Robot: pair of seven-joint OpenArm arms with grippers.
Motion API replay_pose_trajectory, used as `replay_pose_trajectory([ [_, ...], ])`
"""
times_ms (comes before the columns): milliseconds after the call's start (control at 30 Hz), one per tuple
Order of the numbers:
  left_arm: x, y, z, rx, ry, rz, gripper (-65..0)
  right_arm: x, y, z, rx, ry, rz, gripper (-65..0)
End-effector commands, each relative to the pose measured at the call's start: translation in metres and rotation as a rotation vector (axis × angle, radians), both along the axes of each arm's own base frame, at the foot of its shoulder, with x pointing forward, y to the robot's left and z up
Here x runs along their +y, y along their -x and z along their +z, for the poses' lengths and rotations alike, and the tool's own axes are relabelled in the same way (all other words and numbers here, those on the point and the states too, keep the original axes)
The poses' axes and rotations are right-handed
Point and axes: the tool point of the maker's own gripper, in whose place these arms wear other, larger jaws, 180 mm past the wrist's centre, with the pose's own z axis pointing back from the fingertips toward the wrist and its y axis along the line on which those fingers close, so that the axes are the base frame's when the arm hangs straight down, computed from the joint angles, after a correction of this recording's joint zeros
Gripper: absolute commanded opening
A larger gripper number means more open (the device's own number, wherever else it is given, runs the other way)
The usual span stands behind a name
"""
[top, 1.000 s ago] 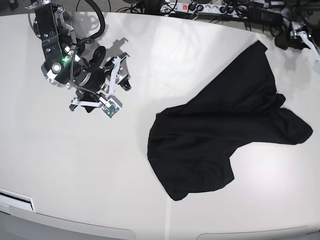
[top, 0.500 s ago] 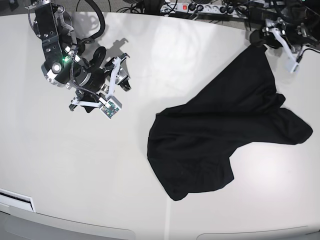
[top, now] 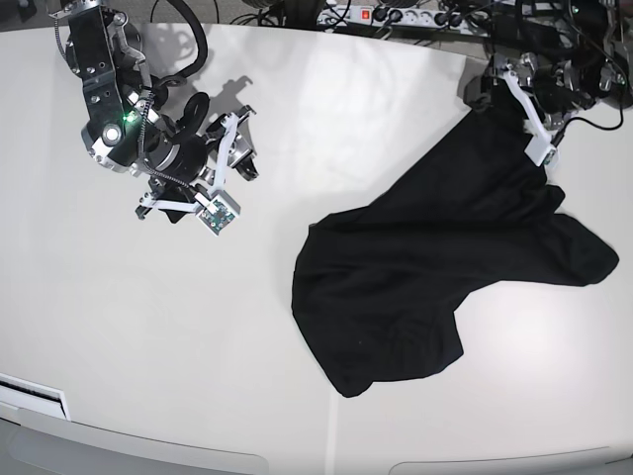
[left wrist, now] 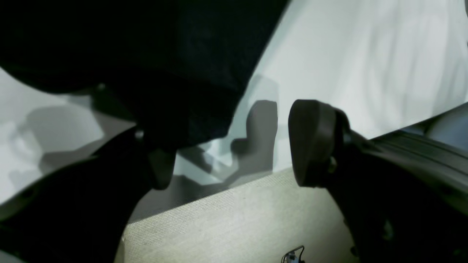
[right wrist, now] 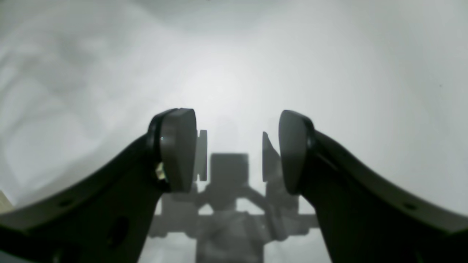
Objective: Layout the t-shirt on the table in an organized manner, then fold the t-shirt properly
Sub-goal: 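Regrasp the shirt edge with the left gripper and pull it outward, then reach the right gripper over and grasp the shirt's bunched fabric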
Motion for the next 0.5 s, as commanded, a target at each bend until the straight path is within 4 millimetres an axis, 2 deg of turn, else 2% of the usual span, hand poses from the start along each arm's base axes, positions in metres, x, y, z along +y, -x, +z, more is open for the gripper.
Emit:
replay_pose_trajectory([
  [0,0.007,0.004,-0.001,0.025,-0.031,-0.002,-23.6,0.002,-0.008,0.011,-0.039,-0.022,-0.003,-27.7],
  [33,0.007,0.005,-0.002,0.038,-0.029,0.002,-32.9,0.002,-0.009,0.011,-0.039,-0.022,-0.006,-27.7],
  [100,0.008,0.009,-0.003,0.076,-0.032,0.011,-58.5,0.001,-0.009,0.011,-0.040,-0.022,-0.010,-27.7],
  [133,0.008,0.011,-0.003,0.092,-0.029,0.004,-65.0,0.001,-0.010,0.012,-0.043,-0.022,-0.010,-27.7],
  [233,0.002,0.007,0.004,0.109,0.009,-0.013,-65.0,0.001,-0.015,0.015,-0.055,-0.021,-0.009,-27.7],
  [300,-0.004,-0.002,0.017,0.093,0.060,-0.023,-65.0,0.001,-0.019,0.018,-0.066,-0.020,-0.009,-27.7],
  [367,-0.015,-0.014,0.041,0.019,0.147,-0.070,-65.0,0.000,-0.022,0.019,-0.073,-0.018,-0.009,-27.7],
  [467,-0.031,-0.036,0.097,-0.170,0.284,-0.141,-65.0,0.001,-0.023,0.020,-0.076,-0.018,-0.007,-27.7],
])
